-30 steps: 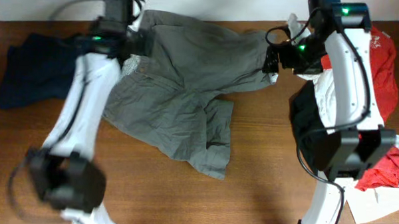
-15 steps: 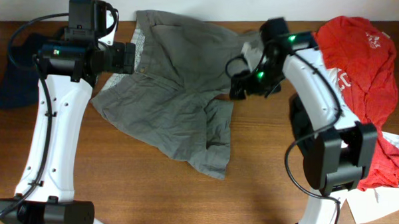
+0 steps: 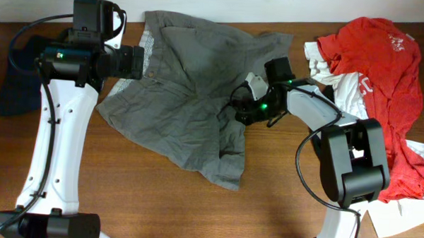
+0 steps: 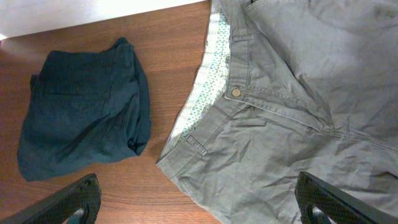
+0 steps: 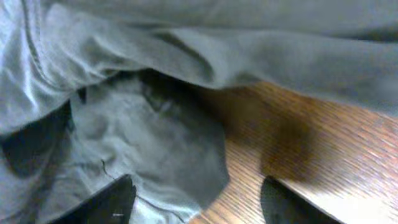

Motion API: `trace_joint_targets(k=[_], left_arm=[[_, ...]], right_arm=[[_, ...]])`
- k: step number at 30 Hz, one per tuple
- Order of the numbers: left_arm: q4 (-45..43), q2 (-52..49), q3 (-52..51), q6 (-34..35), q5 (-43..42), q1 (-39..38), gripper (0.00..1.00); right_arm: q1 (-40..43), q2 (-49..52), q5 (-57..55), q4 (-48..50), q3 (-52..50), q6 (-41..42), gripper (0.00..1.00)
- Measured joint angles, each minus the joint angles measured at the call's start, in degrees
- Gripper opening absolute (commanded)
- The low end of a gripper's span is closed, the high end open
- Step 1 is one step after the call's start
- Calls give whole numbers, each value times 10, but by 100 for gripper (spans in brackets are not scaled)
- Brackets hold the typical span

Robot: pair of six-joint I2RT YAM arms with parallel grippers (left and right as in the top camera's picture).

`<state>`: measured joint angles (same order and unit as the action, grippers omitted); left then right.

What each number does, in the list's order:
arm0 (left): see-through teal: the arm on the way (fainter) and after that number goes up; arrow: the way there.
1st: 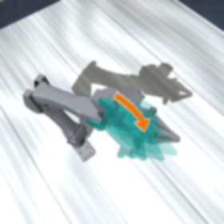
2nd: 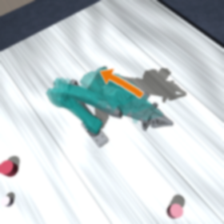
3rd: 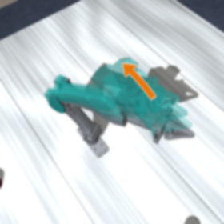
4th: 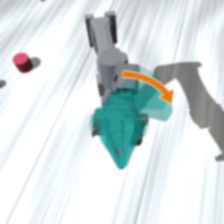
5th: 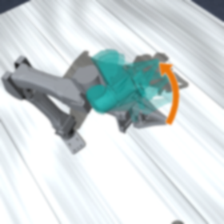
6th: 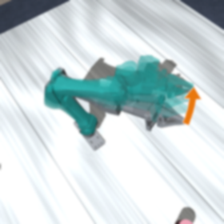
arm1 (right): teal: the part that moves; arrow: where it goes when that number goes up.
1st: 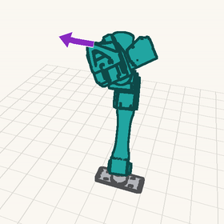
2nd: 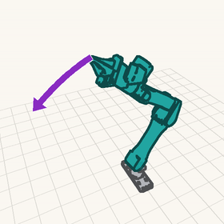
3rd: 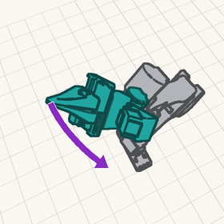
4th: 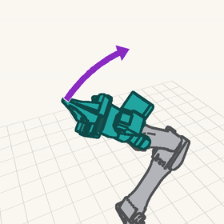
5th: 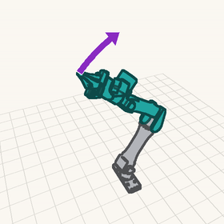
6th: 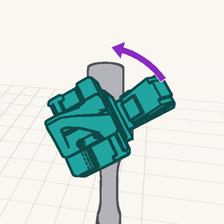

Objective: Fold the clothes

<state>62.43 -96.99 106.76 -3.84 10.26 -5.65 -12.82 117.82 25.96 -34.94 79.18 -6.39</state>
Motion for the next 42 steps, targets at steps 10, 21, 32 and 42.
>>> trace_joint_targets(k=[10, 21, 32, 42], left_arm=[[0, 0, -6, 0, 0, 0, 99], [-3, -37, -24, 0, 0, 2, 99], [-8, -46, -26, -17, 0, 6, 99], [11, 1, -28, 5, 0, 15, 99]], right_arm=[[12, 0, 15, -7, -3, 21, 4], [183, -2, 12, -37, -3, 29, 4], [250, -11, 5, -198, 56, 17, 85], [249, -238, -5, -372, 205, 23, 85]])
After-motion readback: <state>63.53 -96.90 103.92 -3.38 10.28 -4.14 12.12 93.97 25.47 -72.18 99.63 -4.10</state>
